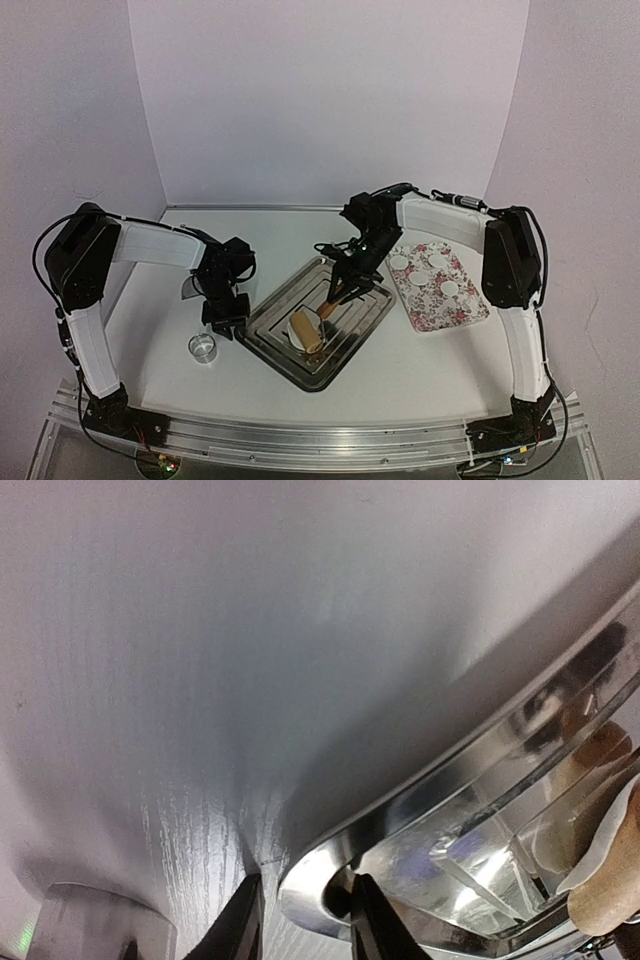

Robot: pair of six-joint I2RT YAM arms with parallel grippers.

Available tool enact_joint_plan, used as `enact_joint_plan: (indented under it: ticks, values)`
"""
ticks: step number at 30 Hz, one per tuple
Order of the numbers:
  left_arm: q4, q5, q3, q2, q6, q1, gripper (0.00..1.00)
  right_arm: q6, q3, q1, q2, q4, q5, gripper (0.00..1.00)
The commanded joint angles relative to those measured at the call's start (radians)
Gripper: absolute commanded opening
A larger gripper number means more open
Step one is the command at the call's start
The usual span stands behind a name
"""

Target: Roll out the dumpling wrappers from the dough

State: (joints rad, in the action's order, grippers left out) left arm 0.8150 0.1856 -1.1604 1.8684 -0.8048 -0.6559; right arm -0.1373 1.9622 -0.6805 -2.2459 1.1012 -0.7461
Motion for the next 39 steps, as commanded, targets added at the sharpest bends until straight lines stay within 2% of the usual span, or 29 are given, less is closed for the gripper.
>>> enact_joint_plan:
  ticks: [1,10,15,19,28,31,34,39]
  values:
    - [0.016,-0.031,-0.031,0.034,0.037,-0.004,0.24,-0.05,-0.022,-0.03,-0.056,-0.062,0.13,0.0]
    - [0.015,-0.045,-0.055,0.069,0.069,-0.004,0.06,-0.082,0.003,-0.057,-0.099,-0.075,0.158,0.0]
    - [0.027,-0.064,-0.075,0.091,0.083,-0.004,0.0,-0.127,-0.008,-0.056,-0.096,-0.068,0.244,0.0]
    - [0.025,-0.069,-0.077,0.091,0.086,-0.003,0.0,-0.137,-0.009,-0.05,-0.088,-0.068,0.25,0.0]
    - [0.015,-0.06,-0.109,0.108,0.1,-0.004,0.0,-0.121,0.066,-0.082,-0.188,-0.033,0.218,0.0]
    - [0.017,-0.059,-0.111,0.114,0.107,-0.002,0.0,-0.138,0.081,-0.084,-0.204,0.003,0.272,0.0]
    - [0.016,-0.061,-0.096,0.106,0.106,0.01,0.0,-0.166,0.034,-0.054,-0.171,0.02,0.318,0.0]
    - [0.004,-0.064,-0.079,0.082,0.106,0.03,0.0,-0.14,-0.133,0.029,-0.084,0.009,0.336,0.0]
